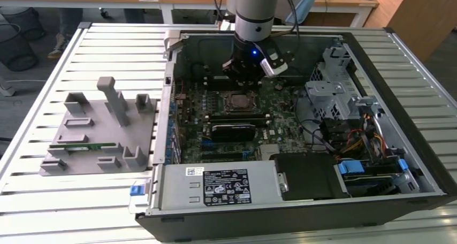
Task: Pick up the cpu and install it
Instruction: 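Install the first cpu locking lever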
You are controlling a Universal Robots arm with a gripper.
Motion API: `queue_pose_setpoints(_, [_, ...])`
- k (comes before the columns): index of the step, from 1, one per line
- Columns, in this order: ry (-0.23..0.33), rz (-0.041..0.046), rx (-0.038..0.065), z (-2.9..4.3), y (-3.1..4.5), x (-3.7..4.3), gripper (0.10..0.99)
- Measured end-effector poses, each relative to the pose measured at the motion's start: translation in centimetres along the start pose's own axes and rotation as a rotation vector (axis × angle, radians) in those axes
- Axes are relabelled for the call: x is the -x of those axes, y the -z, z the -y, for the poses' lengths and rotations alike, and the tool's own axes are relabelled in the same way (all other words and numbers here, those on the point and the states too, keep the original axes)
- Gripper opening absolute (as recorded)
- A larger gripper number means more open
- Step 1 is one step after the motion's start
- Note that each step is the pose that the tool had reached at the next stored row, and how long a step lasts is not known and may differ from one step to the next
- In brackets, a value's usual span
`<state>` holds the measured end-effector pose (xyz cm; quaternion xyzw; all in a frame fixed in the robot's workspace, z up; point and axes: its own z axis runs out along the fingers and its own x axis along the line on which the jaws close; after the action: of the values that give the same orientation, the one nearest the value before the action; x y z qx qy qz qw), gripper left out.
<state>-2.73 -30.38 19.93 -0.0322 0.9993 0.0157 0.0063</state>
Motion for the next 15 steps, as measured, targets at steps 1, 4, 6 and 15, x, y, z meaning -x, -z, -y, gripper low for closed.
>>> queue_pose_setpoints(1, [0.0, -0.0004, -0.005, 0.0, -0.05, 0.0, 0.106])
queue_pose_setpoints(4, [0.0, -0.0013, -0.016, 0.01, -0.19, 0.0, 0.106])
queue_pose_setpoints(6, [0.0, -0.0017, -0.022, 0.01, -0.26, 0.0, 0.106])
queue_pose_setpoints(15, [0.0, -0.0021, -0.011, -0.12, -0.53, 0.0, 0.106])
